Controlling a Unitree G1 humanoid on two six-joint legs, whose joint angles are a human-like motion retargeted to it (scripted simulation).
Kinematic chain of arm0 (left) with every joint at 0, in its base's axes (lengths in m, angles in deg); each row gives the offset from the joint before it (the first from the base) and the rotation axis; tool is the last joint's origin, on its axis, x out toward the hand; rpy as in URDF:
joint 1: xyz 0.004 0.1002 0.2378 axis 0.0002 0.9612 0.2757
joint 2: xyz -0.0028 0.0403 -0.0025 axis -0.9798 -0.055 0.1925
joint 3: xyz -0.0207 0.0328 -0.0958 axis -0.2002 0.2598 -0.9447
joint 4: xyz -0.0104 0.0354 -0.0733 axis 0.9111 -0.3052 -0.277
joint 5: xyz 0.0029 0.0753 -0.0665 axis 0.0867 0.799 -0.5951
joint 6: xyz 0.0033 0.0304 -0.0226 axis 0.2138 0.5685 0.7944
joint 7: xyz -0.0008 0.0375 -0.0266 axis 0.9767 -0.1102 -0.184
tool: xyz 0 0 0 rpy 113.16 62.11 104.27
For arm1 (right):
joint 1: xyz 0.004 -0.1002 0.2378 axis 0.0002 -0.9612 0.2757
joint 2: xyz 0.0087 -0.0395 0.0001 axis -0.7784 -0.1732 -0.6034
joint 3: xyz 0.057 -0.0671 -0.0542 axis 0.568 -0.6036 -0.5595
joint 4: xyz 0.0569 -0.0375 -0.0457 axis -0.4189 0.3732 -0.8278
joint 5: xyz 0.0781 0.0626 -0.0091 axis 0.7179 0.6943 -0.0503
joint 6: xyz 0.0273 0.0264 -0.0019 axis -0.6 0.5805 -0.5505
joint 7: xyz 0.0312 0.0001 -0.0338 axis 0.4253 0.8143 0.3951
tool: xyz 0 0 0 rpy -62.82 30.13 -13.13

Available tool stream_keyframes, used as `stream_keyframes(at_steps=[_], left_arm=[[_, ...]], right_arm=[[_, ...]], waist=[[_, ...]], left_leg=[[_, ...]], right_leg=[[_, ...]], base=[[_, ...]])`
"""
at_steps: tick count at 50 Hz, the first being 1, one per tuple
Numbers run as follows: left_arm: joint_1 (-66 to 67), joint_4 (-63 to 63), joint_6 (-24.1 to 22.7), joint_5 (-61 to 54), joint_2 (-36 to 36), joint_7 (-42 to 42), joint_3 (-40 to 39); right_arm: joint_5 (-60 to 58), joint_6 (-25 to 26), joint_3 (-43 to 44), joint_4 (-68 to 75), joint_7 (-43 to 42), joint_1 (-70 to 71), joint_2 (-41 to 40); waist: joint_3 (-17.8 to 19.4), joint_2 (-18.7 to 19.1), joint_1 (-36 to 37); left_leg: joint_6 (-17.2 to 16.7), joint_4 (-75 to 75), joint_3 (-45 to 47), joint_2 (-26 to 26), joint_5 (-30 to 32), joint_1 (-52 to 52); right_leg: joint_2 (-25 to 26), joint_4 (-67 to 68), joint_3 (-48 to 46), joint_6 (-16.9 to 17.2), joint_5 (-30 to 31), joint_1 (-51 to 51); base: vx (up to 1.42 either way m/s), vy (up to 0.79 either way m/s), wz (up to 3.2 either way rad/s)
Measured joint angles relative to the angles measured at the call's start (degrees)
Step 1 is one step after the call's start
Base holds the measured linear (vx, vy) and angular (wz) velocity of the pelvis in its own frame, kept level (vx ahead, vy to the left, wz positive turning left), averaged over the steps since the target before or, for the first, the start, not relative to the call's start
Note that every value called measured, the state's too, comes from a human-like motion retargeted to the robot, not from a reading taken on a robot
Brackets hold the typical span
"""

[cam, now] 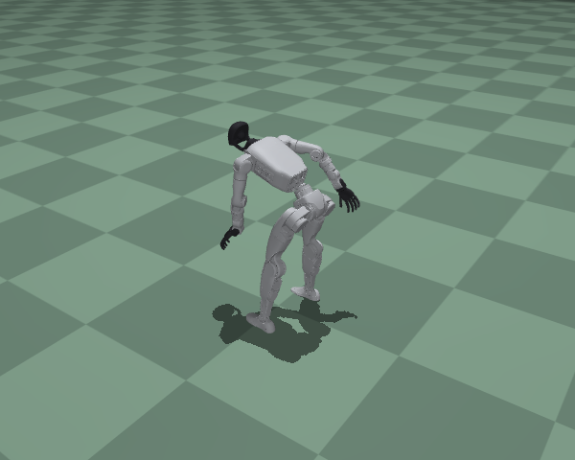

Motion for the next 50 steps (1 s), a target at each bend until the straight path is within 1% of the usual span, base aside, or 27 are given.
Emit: stream_keyframes(at_steps=[5,9,15,19,23,27,30,32,35,38,41,44,50], left_arm=[[10.13,2.33,-0.71,3.81,6.48,-4.55,-5.88],[18.78,9.58,-2.41,5.51,7.54,-7.81,-11.17],[32.38,24.98,-4.99,2.37,3.56,-12.8,-18.77],[39.93,35.78,-6.64,-1.86,0.02,-14.5,-22.48],[44.77,46.23,-7.97,-3.8,-3.17,-14.57,-25.02],[47.84,56.65,-9.02,-4.55,-5.81,-15.36,-27.63],[50.1,64.77,-10.13,-6.09,-7.84,-18.44,-29.77],[51.97,70.29,-10.89,-8.45,-9.32,-22.51,-31.1],[55.26,78.14,-11.19,-14.05,-11.55,-31.37,-32.71],[58.63,83.98,-8.94,-19.04,-13.23,-40.81,-32.72],[60.72,86.6,-7.49,-19.04,-14.73,-45.66,-31.64],[61.24,86.5,-7.58,-15.42,-15.6,-45.7,-31.12],[59.39,84.3,-9.09,-9.59,-14.57,-39.76,-32.35]], right_arm=[[-6.38,1.64,0.62,1.75,-0.56,0.88,-1.8],[-10.32,3.54,2.77,3.44,-1.16,1.65,-3.45],[-11.36,5.87,5.69,4.93,-2.35,3.65,-5.37],[-11.15,6.58,6.74,4.89,-2.01,4.33,-5.47],[-11.54,7.23,7.11,5.12,-1.64,4.82,-5.01],[-13.48,8.26,6.67,6.18,-0.71,5.95,-4.42],[-15.98,9.07,5.81,6.99,1.46,7.07,-3.9],[-17.82,9.48,5.04,7.13,3.8,7.68,-3.52],[-20.02,9.97,3.92,6.68,8.02,8.22,-3.05],[-20.36,9.8,2.52,5.76,13.29,7.97,-2.78],[-19.47,9.08,1.63,5.67,17.09,7.61,-2.85],[-19.52,9.04,2.04,6.55,17.51,7.49,-3.25],[-20.75,9.03,2.48,10.64,15.88,7.51,-4.36]], waist=[[-5.37,-0.72,3.3],[-8.87,-1.23,5.69],[-12.62,-1.07,7.55],[-15.51,0.3,8.64],[-17.77,1.98,10.27],[-18.86,3.55,12.21],[-19.55,4.4,13.52],[-20.23,4.68,14.16],[-21.5,4.72,14.68],[-23.49,4.21,14.86],[-25.26,3.55,14.74],[-25.85,3.31,14.51],[-26.05,3.19,15.19]], left_leg=[[2.38,1.23,2.86,-0.98,-4.04,12.63],[3.88,-0.51,4.97,-1.55,-6.57,24.43],[4.84,-6.73,6.86,-1.93,-8.47,42.79],[4.6,-10.16,7.11,-1.49,-9.26,51.51],[4.21,-12.16,6.99,-1.08,-10.24,57.55],[3.86,-13.08,6.84,-0.7,-11.5,61.9],[3.57,-13.5,6.82,-0.45,-12.43,64.14],[3.38,-13.73,6.83,-0.31,-12.93,65.06],[3.09,-13.99,6.74,-0.17,-13.55,65.75],[3.43,-13.65,6.7,-0.16,-13.9,65.23],[3.98,-12.93,5.87,-0.32,-14.13,64.27],[3.87,-12.54,5.03,-0.43,-14.35,64.14],[4.07,-11.21,4.34,-0.59,-15.08,64.34]], right_leg=[[-1.43,2.18,2.51,0.0,-4.6,11.09],[-2.47,3.04,4.11,0.0,-8.17,20.81],[-3.59,2.52,4.97,-0.49,-12.69,35.76],[-3.57,0.64,4.38,-1.03,-14.46,43.8],[-3.51,-1.89,3.42,-1.15,-15.49,50.37],[-3.4,-3.91,2.49,-1.15,-16.41,55.54],[-3.32,-4.58,1.97,-1.23,-17.28,58.07],[-3.28,-4.61,1.7,-1.36,-17.94,58.99],[-3.28,-4.37,1.24,-1.59,-18.94,59.63],[-3.43,-3.84,0.41,-2.33,-19.92,59.37],[-3.65,-3.45,-0.57,-3.08,-20.59,59.13],[-3.82,-3.22,-1.53,-3.13,-21.07,59.66],[-4.04,-1.84,-2.54,-3.22,-22.01,60.37]], base=[[0.13,0.07,-0.15],[0.21,0.04,-0.28],[0.24,0.02,-0.24],[0.21,0.0,-0.1],[0.15,0.01,0.02],[0.09,0.01,0.06],[0.04,0.0,0.04],[0.0,0.0,0.0],[0.0,0.0,0.0],[0.01,0.0,0.06],[0.01,-0.01,0.27],[0.01,-0.01,0.28],[0.01,0.0,0.07]])
